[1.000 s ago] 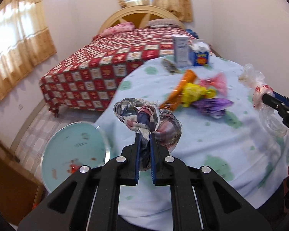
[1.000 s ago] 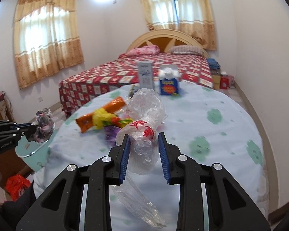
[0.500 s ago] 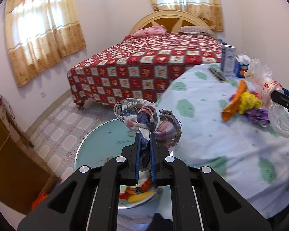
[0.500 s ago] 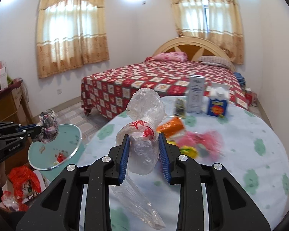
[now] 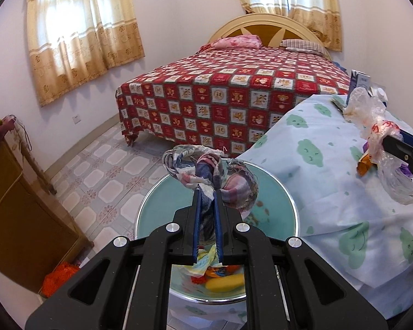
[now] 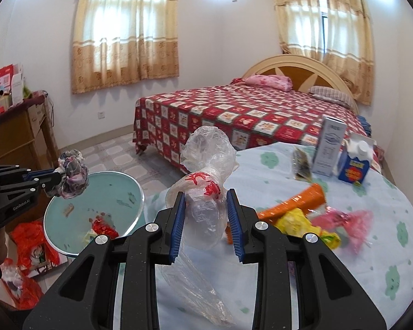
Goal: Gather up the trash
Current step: 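Carry the striped cloth and clear bag over the teal bucket with both grippers, then open the left gripper to drop the cloth while the right gripper releases the clear bag into the bucket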
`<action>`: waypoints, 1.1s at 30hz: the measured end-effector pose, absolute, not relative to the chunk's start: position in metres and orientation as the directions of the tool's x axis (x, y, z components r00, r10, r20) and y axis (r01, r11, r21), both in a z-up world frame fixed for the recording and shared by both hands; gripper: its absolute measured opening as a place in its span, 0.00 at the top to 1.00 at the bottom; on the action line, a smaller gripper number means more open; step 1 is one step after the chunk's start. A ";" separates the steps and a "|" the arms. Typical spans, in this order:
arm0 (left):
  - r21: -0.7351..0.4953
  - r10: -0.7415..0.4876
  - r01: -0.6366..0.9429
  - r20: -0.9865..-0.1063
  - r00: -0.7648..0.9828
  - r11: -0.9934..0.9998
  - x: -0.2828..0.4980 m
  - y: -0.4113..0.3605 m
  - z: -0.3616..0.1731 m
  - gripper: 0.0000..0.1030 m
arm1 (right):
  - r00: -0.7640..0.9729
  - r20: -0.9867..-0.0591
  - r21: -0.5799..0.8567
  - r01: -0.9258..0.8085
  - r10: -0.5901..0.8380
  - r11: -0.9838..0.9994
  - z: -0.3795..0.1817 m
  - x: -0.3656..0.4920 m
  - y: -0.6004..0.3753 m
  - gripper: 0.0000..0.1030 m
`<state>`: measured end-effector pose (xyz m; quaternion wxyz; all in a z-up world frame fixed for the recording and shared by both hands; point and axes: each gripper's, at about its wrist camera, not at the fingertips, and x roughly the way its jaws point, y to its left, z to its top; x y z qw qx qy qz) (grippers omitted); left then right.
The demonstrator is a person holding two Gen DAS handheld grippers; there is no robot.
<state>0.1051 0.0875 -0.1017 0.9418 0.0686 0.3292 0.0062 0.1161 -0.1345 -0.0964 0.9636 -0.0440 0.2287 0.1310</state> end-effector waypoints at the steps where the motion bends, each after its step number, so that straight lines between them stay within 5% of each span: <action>1: 0.134 0.059 0.032 -0.618 0.784 0.990 0.105 0.088 -0.102 0.91 | 0.859 -0.454 -0.027 -0.277 0.235 0.961 -0.096 0.118 -0.131 0.70; 33: 0.163 0.143 -0.057 -0.583 0.800 0.985 0.100 0.126 -0.091 0.91 | 0.799 -0.510 -0.081 -0.413 0.319 0.907 -0.103 0.156 -0.052 0.70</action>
